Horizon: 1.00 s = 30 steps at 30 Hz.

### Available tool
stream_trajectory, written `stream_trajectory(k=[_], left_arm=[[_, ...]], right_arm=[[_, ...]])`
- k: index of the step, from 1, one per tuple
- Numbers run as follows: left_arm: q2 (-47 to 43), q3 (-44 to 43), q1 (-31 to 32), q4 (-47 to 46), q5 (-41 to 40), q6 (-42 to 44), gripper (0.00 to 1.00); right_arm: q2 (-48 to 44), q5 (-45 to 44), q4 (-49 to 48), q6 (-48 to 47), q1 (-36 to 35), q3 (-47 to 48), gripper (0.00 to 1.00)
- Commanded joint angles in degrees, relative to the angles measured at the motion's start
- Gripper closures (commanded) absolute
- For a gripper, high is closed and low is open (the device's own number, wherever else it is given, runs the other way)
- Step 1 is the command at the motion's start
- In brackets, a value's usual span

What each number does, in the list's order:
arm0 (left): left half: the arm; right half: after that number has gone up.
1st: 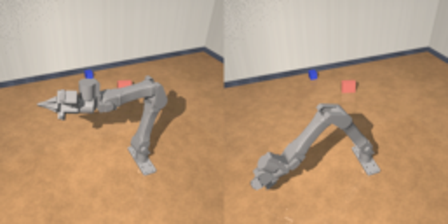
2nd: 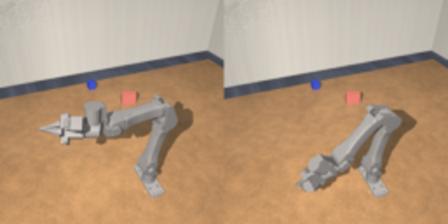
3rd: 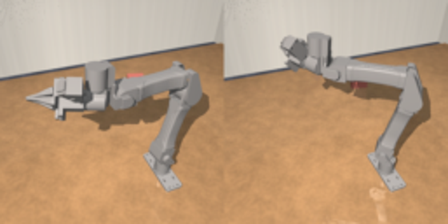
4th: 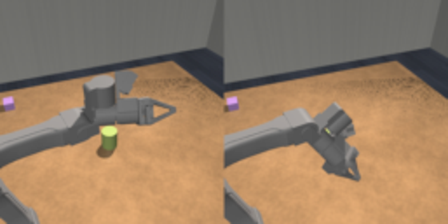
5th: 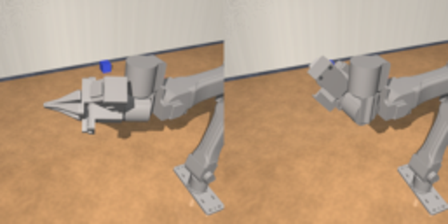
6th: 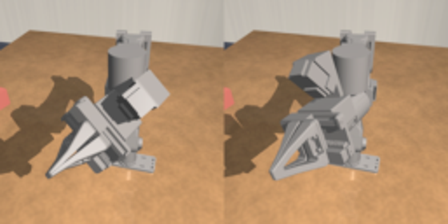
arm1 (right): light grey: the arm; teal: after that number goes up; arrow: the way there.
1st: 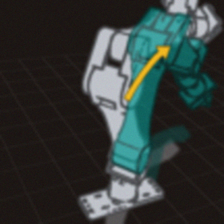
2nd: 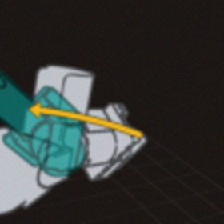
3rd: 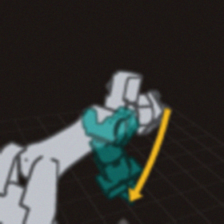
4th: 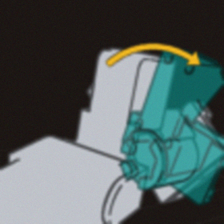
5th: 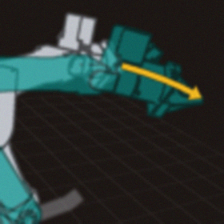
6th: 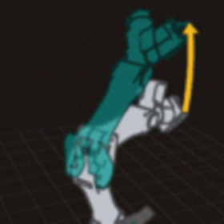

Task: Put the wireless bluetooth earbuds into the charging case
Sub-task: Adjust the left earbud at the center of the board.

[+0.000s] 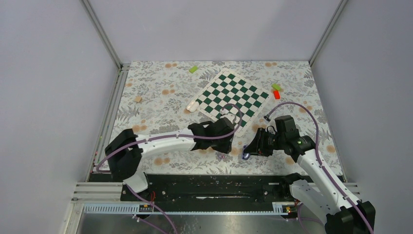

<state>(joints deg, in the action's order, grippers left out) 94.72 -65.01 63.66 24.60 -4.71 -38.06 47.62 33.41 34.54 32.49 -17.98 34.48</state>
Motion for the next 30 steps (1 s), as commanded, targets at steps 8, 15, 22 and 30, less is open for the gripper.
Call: stream_trajectory(k=[8,15,22,30], left_arm=[[-6.08,4.78,-5.89,6.36,9.1,-17.24,0.71],[-4.75,8.8,-7.47,4.61,10.16,-26.08,0.7],[0.51,8.68,-7.57,2.83,11.29,-28.15,0.71],[3.45,7.64,-7.58,0.49,10.49,-28.51,0.74]], right_arm=[[0.56,0.1,-1.13,-1.1,0.14,1.23,1.0],[0.41,0.48,-1.45,-1.25,0.14,0.81,1.0],[0.38,0.64,-1.44,-1.29,0.14,0.49,1.0],[0.43,0.51,-1.24,-1.41,0.14,0.5,1.0]])
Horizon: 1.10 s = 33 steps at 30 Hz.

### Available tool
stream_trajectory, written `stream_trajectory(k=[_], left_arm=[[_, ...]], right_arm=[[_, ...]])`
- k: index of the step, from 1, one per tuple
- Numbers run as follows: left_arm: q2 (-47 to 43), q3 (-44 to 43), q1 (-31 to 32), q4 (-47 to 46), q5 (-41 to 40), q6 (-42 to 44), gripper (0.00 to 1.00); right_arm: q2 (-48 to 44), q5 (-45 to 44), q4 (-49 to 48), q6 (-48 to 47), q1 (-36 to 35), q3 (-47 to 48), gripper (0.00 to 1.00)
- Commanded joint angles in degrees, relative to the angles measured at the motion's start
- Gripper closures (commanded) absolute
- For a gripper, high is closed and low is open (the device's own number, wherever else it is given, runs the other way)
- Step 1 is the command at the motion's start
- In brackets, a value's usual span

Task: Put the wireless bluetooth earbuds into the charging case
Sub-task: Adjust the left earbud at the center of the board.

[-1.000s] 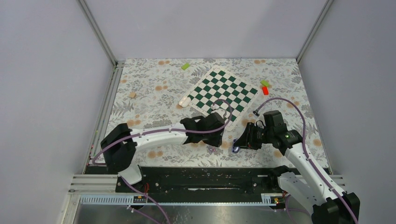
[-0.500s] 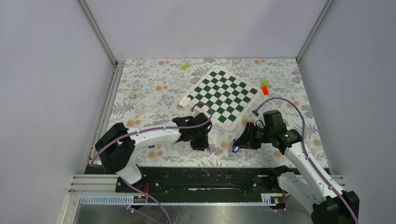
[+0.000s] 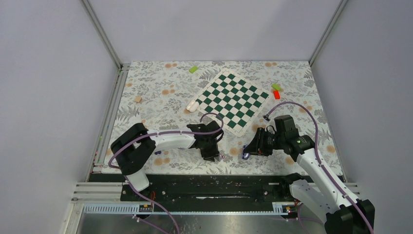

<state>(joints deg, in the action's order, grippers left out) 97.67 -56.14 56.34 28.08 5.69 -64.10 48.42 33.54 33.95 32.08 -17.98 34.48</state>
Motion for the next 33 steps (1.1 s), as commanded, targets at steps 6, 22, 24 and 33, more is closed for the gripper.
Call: stream_trajectory(k=[6,22,24,33], left_arm=[[3.34,-3.44,-0.51,-2.69,-1.07,-1.83,0.74],[6.4,-7.45,-0.61,-2.5,-5.1,0.03,0.77],[6.32,-7.93,-0.6,-2.51,-5.48,0.39,0.76],[5.87,-9.04,-0.61,-3.55,-9.5,2.12,0.72]], right_arm=[[-0.38,0.3,-0.64,-0.96,0.14,0.42,1.0],[-0.6,0.36,-0.12,-1.12,0.14,0.15,1.0],[-0.44,0.46,-0.12,-1.2,0.14,0.38,1.0],[0.52,1.32,-0.38,-1.4,0.14,0.57,1.0]])
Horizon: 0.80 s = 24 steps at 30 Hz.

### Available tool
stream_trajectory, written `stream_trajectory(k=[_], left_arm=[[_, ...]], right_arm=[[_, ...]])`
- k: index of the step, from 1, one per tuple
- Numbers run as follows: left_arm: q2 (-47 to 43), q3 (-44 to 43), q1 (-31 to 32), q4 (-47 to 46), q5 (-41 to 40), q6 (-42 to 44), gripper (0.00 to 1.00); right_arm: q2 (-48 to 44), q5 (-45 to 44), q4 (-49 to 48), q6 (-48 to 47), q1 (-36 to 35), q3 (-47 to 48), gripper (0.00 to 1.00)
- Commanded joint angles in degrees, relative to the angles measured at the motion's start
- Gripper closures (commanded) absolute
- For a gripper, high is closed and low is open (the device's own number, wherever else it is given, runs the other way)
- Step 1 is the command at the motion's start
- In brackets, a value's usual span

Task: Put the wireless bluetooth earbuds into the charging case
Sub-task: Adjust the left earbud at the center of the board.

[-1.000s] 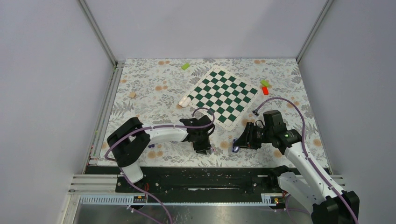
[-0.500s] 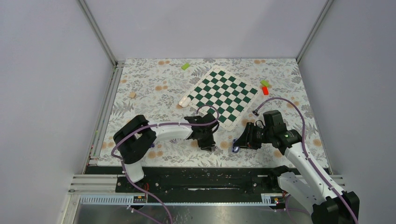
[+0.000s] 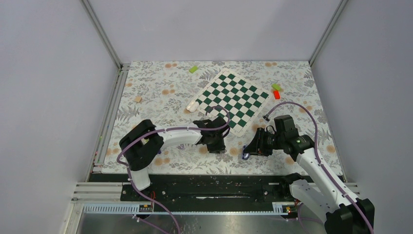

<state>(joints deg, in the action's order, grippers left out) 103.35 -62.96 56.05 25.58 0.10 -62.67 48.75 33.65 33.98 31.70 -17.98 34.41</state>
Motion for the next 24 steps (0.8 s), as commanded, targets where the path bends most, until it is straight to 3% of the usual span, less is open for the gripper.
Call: stream_trajectory(k=[1,12,24], left_arm=[[0.2,-2.4,-0.29,-1.25,-4.19,0.97,0.72],[0.68,-3.82,-0.32,-2.59,-5.86,2.51,0.77],[-1.7,-5.34,-0.3,-0.94,-5.6,7.52,0.91]], right_arm=[[0.37,1.27,-0.37,-1.1,0.14,0.71,1.0],[1.6,1.83,-0.86,-1.31,0.14,1.26,1.0],[2.28,1.85,-2.05,-0.95,0.14,0.74,1.0]])
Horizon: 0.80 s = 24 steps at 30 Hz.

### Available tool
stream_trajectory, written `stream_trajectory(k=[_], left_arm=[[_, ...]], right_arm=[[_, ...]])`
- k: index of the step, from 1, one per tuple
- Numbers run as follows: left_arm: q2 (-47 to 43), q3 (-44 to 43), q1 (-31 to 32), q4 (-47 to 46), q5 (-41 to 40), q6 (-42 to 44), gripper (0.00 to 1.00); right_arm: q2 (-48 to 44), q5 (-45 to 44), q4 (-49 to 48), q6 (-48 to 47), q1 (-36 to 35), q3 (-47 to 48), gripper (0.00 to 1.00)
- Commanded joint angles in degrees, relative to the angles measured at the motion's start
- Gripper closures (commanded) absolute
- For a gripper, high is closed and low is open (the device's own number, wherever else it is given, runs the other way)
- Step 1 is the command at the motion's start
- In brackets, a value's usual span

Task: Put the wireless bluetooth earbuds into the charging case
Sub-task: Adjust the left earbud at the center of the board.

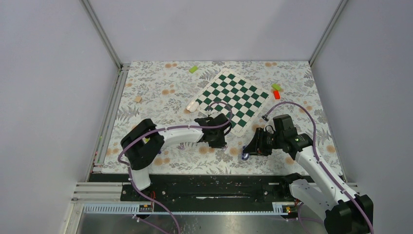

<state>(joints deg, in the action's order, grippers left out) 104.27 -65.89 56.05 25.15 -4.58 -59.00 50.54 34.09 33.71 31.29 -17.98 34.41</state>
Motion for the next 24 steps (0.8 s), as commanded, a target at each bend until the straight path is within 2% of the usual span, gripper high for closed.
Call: stream_trajectory(k=[1,5,8,12,14,17,21,24], left_arm=[[-2.86,-2.99,-0.29,-0.65,-0.11,6.17,0.91],[-1.8,-6.89,-0.37,0.23,8.48,22.79,0.9],[0.49,-10.37,-0.25,5.11,15.63,37.67,0.87],[2.61,-12.28,-0.24,10.9,13.28,50.4,0.81],[3.59,-12.61,-0.24,11.51,10.56,52.84,0.78],[4.68,-14.27,-0.24,12.09,8.91,53.71,0.67],[4.46,-15.62,-0.23,12.12,7.16,52.7,0.46],[2.54,-16.07,-0.19,12.52,4.93,50.13,0.44]], right_arm=[[0.56,1.44,-1.81,-0.53,0.14,0.62,1.0],[0.55,1.1,-1.78,-0.66,0.14,0.47,1.0],[0.7,1.15,-1.64,-0.87,0.13,0.51,1.0],[-0.31,0.48,-0.86,-0.84,0.14,0.47,1.0],[-1.14,0.22,-0.52,-0.59,0.13,0.28,1.0],[-2.09,-0.09,0.22,-0.44,0.14,-0.17,1.0],[-2.97,-0.5,0.78,-0.2,0.14,-0.34,1.0],[-3.04,-0.47,0.92,-0.06,0.12,-0.27,1.0]])
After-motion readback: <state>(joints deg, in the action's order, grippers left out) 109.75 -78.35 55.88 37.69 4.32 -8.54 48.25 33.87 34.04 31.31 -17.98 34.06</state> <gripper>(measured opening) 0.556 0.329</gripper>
